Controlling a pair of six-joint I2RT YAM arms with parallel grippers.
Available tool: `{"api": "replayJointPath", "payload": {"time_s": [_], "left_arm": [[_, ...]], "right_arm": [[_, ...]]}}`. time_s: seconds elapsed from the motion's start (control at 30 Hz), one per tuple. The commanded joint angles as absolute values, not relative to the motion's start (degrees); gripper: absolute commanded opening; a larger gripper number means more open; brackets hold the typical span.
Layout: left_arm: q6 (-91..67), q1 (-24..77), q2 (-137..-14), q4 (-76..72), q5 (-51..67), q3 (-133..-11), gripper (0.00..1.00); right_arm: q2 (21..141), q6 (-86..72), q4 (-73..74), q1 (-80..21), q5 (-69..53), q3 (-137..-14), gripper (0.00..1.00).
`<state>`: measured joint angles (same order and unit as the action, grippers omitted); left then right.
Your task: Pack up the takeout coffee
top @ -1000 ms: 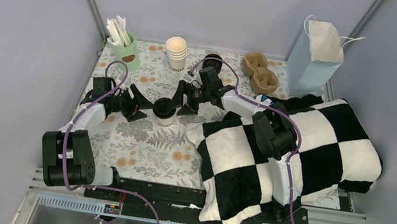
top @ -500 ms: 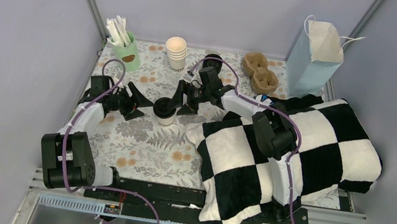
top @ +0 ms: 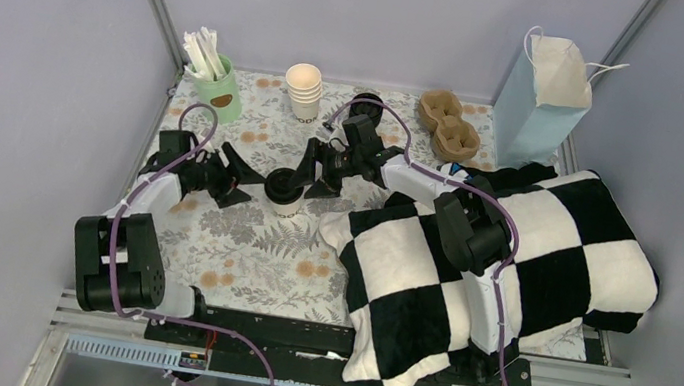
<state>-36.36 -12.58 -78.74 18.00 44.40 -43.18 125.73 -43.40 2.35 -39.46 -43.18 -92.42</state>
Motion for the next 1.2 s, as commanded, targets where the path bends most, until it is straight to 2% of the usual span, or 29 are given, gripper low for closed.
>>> {"api": "replayJointPath", "payload": {"time_s": [0.0,0.3,0.47,0.73,1.17], "left_arm": [[-36.2,-12.3,-79.7,14.9,44.8,-45.5,0.7],[-35.8,-11.0,-82.6,17.0,41.0,-45.8,0.68],[-34.0,-10.9,-83.6,22.0,36.7,-45.6,0.64],[-32.3,-10.9,-84.8,25.6,32.8,-44.6,0.61],[-31.7,-8.9,-89.2,31.1,21.9,-43.9,0.61]], "right_arm": [[126.5,-43.3,2.2,-40.1,-44.2,-94.6,0.78],[127.7,-46.0,3.9,-40.0,-43.0,-94.4,0.75],[128.4,-54.3,-3.6,-39.8,-45.5,-89.4,0.74],[129.7,-59.8,-5.1,-37.4,-46.0,-83.3,0.67],[137.8,-56.2,21.4,-36.8,-38.9,-92.7,0.63]]}}
